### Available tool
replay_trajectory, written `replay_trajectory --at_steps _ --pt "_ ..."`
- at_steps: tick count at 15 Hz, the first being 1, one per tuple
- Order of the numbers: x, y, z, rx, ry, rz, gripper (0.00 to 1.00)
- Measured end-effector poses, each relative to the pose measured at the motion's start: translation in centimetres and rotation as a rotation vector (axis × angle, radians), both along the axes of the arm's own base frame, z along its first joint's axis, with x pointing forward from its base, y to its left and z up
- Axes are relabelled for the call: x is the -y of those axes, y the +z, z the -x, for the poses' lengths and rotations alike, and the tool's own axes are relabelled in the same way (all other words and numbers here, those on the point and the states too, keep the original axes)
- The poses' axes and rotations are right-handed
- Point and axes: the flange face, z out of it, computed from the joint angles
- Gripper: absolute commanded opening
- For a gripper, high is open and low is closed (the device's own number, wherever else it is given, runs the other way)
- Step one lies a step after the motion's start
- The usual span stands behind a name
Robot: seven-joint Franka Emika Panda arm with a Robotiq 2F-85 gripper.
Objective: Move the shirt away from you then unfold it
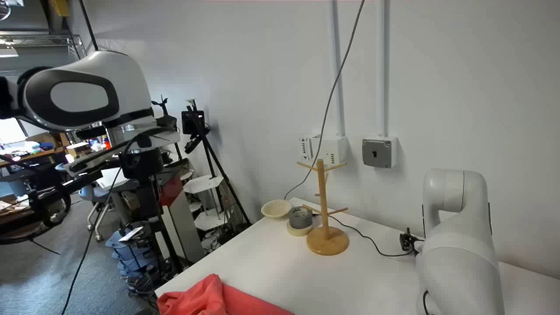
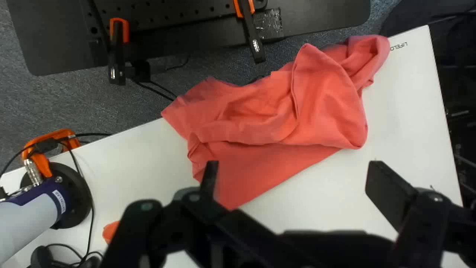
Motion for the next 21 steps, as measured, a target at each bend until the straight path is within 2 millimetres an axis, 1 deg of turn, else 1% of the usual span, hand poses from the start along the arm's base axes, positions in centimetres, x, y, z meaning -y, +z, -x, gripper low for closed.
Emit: replay_trajectory --at_steps 15,18,21 --pt "0.0 -0.1 -0.1 -0.004 0.0 0.001 1.0" --pt "0.1 -0.4 -0.3 -0.008 0.0 0.004 1.0" --pt "0.4 -1.3 -0.6 -0.009 -0.002 0.007 1.0"
